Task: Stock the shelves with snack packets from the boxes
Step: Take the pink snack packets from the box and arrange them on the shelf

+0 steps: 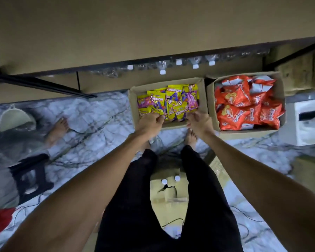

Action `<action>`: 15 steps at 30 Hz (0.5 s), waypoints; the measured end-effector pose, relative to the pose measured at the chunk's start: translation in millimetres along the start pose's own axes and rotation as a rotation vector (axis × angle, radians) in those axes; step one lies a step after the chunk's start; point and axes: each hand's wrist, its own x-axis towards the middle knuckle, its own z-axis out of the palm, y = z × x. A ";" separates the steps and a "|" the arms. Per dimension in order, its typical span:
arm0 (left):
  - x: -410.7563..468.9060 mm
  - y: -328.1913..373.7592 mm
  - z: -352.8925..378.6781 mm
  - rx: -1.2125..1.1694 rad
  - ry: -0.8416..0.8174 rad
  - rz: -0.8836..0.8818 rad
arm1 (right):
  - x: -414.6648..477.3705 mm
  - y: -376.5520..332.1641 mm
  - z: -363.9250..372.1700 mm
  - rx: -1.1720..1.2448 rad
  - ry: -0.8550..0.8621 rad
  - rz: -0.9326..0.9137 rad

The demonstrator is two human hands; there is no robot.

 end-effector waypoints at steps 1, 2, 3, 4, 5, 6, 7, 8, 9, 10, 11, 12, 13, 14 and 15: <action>20.3 -11.0 10.4 0.001 -0.012 -0.012 | 19.2 12.7 6.5 0.002 -0.009 0.000; 39.5 -22.5 19.6 0.022 -0.018 -0.021 | 39.8 25.6 13.2 -0.006 -0.019 0.001; 59.8 -34.9 28.4 0.052 -0.020 -0.034 | 62.4 40.7 21.0 -0.014 -0.026 0.000; 80.3 -48.0 37.2 0.076 -0.015 -0.044 | 85.1 55.9 27.8 -0.028 -0.031 -0.007; 101.2 -61.1 44.9 0.088 -0.013 -0.054 | 109.7 73.1 35.4 -0.019 -0.045 -0.011; 118.9 -70.4 51.0 0.121 -0.015 -0.058 | 130.8 85.8 42.2 -0.008 -0.046 -0.010; 137.3 -82.5 59.9 0.159 -0.006 -0.059 | 151.9 98.6 50.1 0.011 -0.049 -0.003; 155.7 -96.3 70.2 0.191 0.001 -0.051 | 166.9 105.1 56.8 0.006 -0.048 -0.009; 175.8 -107.6 76.2 0.200 0.004 -0.043 | 180.1 111.9 64.5 -0.009 -0.052 -0.020; 195.4 -114.7 78.5 0.180 0.015 -0.041 | 192.8 119.2 72.8 -0.035 -0.054 -0.034; 214.2 -122.1 83.9 0.180 0.037 -0.025 | 208.0 127.5 81.6 -0.060 -0.055 -0.050; 237.6 -123.0 80.1 0.190 0.046 0.008 | 222.2 135.7 89.0 -0.084 -0.057 -0.062; 254.9 -138.1 90.6 0.211 0.040 0.032 | 236.1 144.0 96.2 -0.103 -0.067 -0.063; 271.8 -163.1 110.6 0.250 0.054 0.017 | 249.8 150.7 101.8 -0.120 -0.074 -0.065; 282.9 -202.3 145.8 0.318 0.081 -0.033 | 261.4 159.3 108.1 -0.141 -0.082 -0.070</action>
